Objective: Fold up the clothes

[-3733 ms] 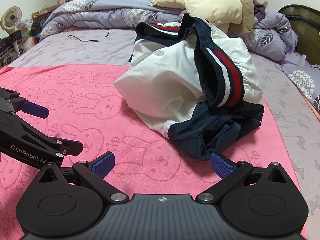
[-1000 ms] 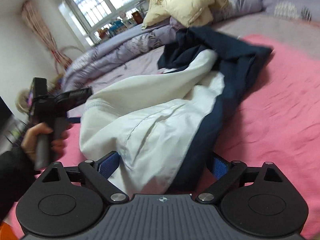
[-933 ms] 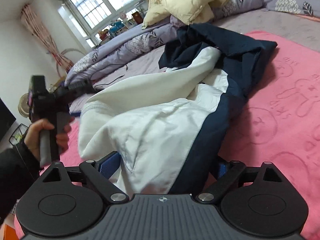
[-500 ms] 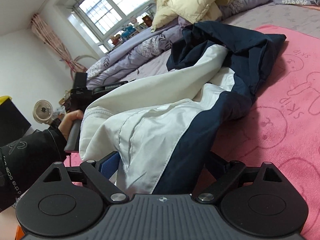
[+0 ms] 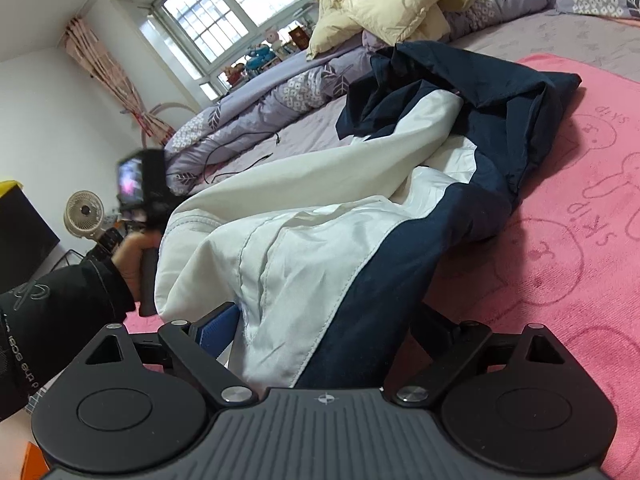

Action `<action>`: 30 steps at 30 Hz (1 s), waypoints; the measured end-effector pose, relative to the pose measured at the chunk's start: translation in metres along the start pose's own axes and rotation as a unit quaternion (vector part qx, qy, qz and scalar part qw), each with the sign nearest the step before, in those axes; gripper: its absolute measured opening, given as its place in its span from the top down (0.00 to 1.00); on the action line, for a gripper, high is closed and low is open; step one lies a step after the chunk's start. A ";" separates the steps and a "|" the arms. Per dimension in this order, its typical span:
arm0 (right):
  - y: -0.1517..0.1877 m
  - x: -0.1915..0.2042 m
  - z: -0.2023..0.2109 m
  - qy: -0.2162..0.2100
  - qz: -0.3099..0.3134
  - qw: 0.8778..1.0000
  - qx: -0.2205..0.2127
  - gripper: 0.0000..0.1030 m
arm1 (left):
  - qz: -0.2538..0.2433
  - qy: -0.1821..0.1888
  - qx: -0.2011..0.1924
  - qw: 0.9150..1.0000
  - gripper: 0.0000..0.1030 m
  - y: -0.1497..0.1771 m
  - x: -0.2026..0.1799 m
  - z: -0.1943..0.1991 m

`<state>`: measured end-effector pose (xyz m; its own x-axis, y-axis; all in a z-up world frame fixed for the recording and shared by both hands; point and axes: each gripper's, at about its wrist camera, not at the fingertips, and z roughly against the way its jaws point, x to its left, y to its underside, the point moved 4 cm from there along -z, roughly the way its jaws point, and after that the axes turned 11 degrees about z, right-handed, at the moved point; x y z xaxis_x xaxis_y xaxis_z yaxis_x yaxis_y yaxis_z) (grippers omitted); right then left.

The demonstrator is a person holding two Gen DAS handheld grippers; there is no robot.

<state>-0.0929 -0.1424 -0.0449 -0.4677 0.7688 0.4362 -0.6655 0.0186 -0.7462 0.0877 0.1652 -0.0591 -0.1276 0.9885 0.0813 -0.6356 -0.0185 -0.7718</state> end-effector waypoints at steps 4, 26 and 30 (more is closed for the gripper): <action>-0.003 0.003 0.002 0.005 0.020 1.000 -0.006 0.10 | 0.106 -0.004 -0.096 0.990 0.00 -0.008 0.016 0.020; -0.034 0.019 0.013 -0.049 -0.016 0.999 -0.004 0.89 | 0.297 0.150 -0.005 0.943 0.85 -0.007 0.070 0.075; -0.043 0.042 0.024 -0.088 -0.010 0.996 -0.012 0.90 | 0.297 0.095 -0.065 0.948 0.85 -0.003 0.129 0.152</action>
<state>-0.0978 -0.1263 0.0179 -0.5506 0.6439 0.5312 -0.6623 0.0504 -0.7475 -0.0429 0.2700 0.0491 -0.2854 0.8194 -0.4971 -0.3947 -0.5732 -0.7181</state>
